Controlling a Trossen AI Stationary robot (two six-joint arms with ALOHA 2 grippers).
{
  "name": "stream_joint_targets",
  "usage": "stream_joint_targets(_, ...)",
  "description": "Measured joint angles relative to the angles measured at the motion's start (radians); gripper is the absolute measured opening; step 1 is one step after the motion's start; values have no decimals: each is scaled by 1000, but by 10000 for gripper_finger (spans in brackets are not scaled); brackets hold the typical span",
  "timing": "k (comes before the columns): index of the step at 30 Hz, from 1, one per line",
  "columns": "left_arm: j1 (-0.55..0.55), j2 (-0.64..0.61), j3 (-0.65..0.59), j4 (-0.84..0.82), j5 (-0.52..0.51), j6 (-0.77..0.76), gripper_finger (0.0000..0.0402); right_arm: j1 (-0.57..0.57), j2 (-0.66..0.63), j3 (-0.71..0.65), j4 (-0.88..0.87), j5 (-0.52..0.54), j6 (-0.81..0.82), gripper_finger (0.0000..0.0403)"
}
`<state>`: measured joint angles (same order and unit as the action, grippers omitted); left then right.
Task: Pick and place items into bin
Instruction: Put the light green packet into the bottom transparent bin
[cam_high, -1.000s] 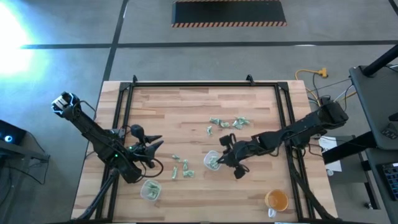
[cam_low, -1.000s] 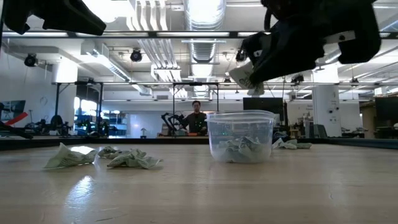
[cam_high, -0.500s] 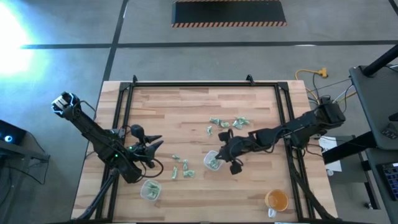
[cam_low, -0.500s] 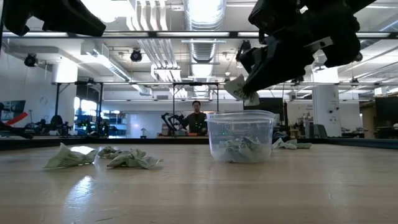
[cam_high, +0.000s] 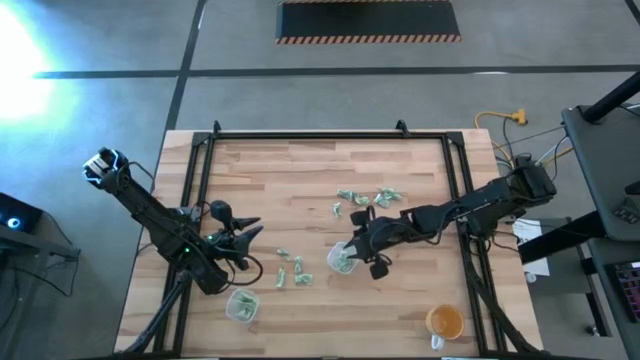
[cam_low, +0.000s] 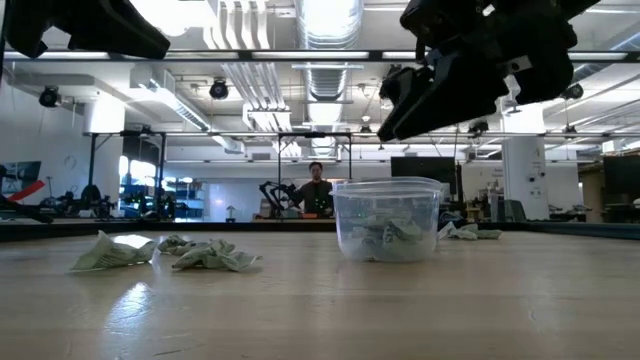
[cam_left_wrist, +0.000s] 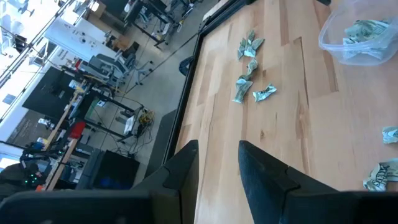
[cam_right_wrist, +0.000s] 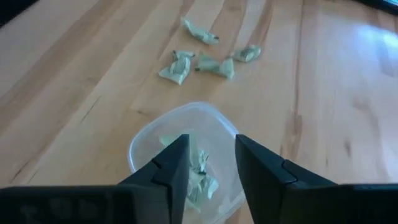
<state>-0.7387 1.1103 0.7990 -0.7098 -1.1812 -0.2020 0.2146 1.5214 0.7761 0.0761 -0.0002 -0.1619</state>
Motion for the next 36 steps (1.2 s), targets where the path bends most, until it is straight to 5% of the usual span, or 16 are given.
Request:
stream_joint_targets(14,26,7,-21,90,309,14,95,1,-148,1,-218,35,111,115)
stream_joint_targets(25,215,97,-33,219,628,157,95,1,-198,-6,-446,183,299,95)
stream_joint_targets(36,391,139,-84,291,889,211,95,2,-192,-12,-462,186,320,79)
